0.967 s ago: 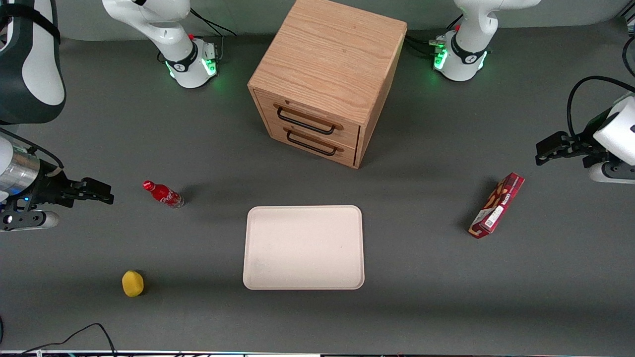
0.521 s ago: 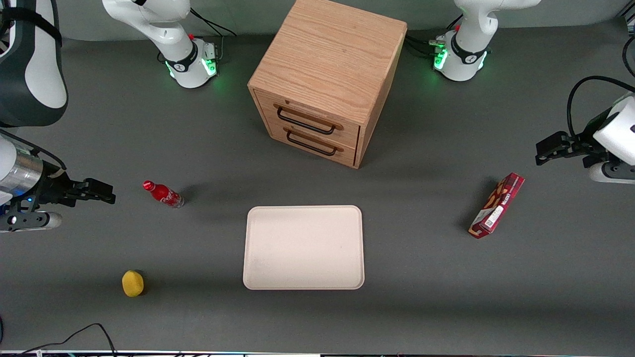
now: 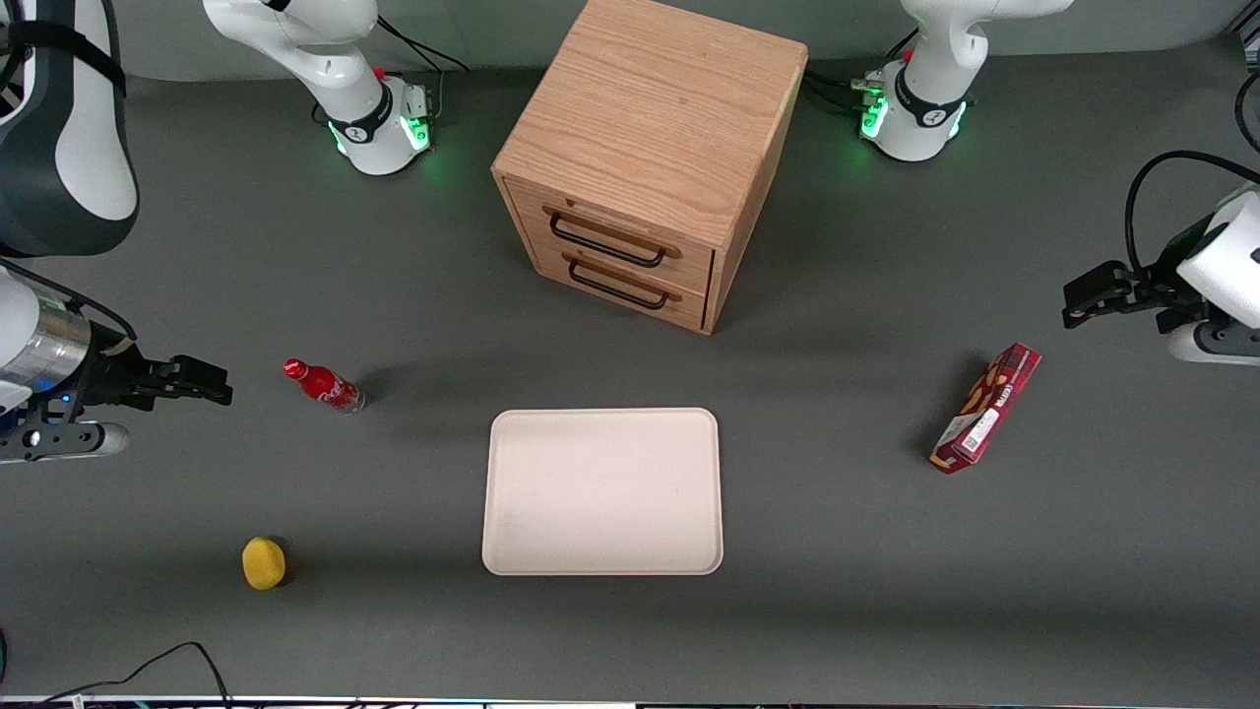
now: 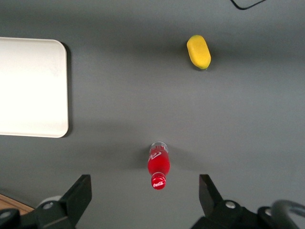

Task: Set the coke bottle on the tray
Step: 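Lower the right gripper around the red Coca-Cola bottle and close it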

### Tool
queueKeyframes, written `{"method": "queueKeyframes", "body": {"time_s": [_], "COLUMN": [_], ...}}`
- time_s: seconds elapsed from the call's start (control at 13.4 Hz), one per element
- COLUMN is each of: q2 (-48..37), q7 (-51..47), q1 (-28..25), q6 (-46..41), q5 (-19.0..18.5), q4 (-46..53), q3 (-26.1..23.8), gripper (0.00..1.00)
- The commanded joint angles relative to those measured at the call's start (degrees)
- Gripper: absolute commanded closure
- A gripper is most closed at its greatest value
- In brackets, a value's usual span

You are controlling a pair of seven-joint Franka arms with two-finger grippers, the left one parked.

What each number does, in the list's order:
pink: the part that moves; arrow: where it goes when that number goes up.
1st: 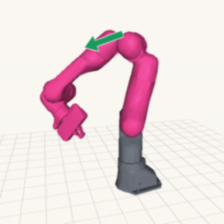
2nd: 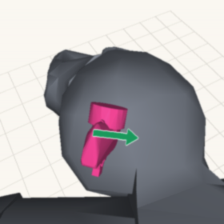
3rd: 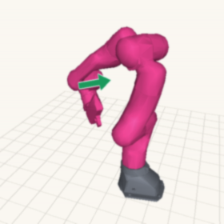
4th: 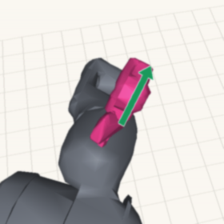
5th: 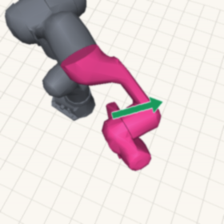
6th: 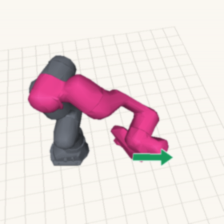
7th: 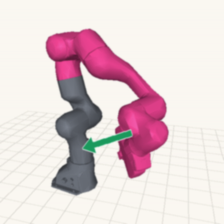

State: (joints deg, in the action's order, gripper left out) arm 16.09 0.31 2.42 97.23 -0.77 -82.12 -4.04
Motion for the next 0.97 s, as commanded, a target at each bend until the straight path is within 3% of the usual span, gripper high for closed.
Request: {"method": "queueKeyframes", "body": {"time_s": [0.0,0.22,0.45,0.74,0.89], "q2": [-1.5,-2.2,-6.2,-4.0,-2.7], "q7": [-1.0,-1.1,-0.9,-1.0,-1.0], "q1": [-0.1,-0.2,-0.2,-0.2,-0.1], "q6": [3.7,6.3,19.9,26.5,29.2], "q5": [0.1,0.1,0.1,0.1,0.1], "q4": [-3.6,-7.0,-20.1,-23.8,-25.1], "q3": [0.1,0.1,0.0,0.0,0.0], "gripper": [0.0,0.0,0.0,0.01,0.06]}}
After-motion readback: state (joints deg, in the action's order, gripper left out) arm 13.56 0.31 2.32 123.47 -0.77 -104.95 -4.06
